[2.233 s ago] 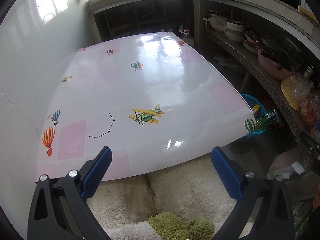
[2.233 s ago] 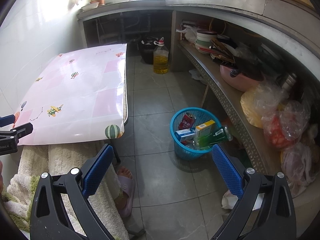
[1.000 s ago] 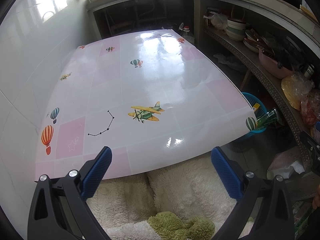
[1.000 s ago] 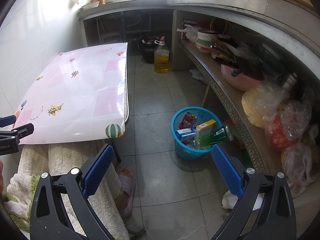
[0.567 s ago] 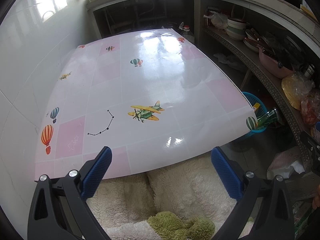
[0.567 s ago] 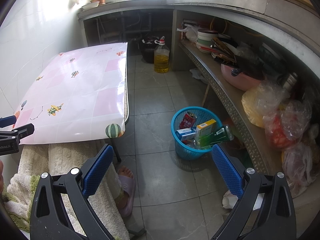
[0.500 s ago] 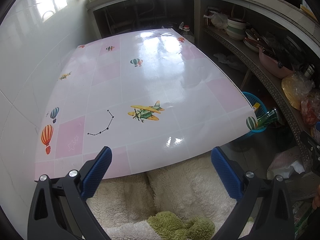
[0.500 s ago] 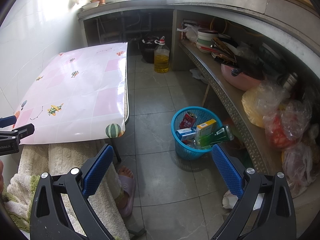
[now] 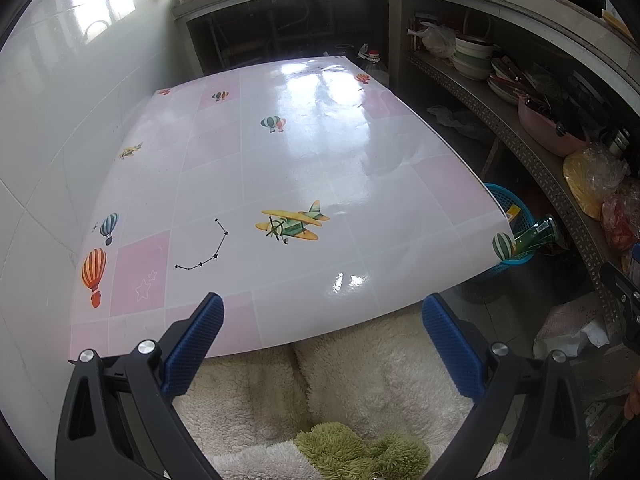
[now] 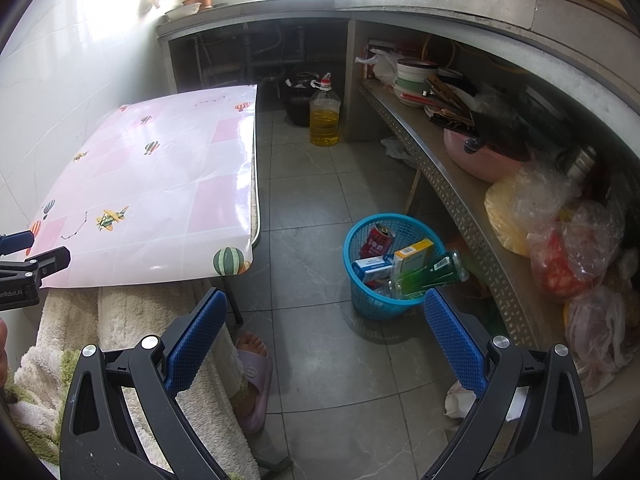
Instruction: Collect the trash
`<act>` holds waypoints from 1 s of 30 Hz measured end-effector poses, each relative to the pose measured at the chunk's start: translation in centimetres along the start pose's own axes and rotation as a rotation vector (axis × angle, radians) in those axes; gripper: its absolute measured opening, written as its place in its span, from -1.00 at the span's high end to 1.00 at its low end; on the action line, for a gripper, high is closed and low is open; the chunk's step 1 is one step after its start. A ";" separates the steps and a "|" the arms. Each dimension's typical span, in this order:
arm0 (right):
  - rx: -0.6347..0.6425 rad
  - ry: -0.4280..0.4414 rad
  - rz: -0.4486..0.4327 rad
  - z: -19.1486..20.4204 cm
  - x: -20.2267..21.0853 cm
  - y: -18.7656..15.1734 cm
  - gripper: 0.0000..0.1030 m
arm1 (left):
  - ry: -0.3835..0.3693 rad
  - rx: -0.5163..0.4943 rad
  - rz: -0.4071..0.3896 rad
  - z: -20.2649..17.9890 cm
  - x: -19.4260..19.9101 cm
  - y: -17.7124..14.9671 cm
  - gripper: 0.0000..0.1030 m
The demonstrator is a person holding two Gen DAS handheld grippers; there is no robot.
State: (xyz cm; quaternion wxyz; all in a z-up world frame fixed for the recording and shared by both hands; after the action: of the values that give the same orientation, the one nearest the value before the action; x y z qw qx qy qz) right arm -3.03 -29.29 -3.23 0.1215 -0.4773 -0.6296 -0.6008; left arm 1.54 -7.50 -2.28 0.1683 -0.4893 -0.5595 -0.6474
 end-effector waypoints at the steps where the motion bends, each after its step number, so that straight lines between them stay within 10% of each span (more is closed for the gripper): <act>1: 0.000 0.000 0.000 0.0 0.0 0.0 -0.84 | 0.000 -0.001 0.001 0.1 0.0 0.1 -0.89; 30: 0.004 0.002 -0.001 0.2 0.0 0.0 -0.84 | -0.005 0.004 0.010 0.4 -0.1 -0.3 -0.89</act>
State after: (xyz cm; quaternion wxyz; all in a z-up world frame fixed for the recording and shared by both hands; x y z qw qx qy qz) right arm -2.95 -29.10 -3.29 0.1229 -0.4759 -0.6310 -0.6002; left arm 1.56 -7.13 -2.60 0.1712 -0.4934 -0.5586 -0.6443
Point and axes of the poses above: each gripper's, at about its wrist camera, not at the fingertips, and x roughly against the way its jaws point, z to its left, y to its top, the point moved 5 cm from there along -x, roughly the way its jaws point, and after that the axes turned 15 degrees about -y, right-handed, at the moved point
